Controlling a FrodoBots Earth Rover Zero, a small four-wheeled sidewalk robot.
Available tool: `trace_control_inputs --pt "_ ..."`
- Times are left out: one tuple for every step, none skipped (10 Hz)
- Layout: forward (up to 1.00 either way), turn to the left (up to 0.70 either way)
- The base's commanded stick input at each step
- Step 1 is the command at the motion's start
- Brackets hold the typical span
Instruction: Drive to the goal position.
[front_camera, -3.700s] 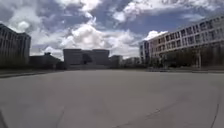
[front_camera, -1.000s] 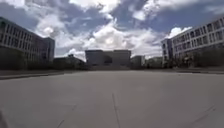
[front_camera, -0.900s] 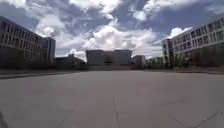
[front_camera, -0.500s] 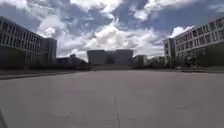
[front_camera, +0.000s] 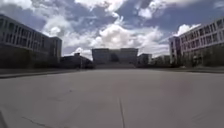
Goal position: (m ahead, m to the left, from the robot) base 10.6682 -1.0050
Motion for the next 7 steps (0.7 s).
trace_control_inputs --pt "0.70 0.09" --pt "0.70 0.09" --pt "0.70 0.08" --pt "0.70 0.08" --pt "0.70 0.08" --pt "0.70 0.09" --pt "0.70 0.07"
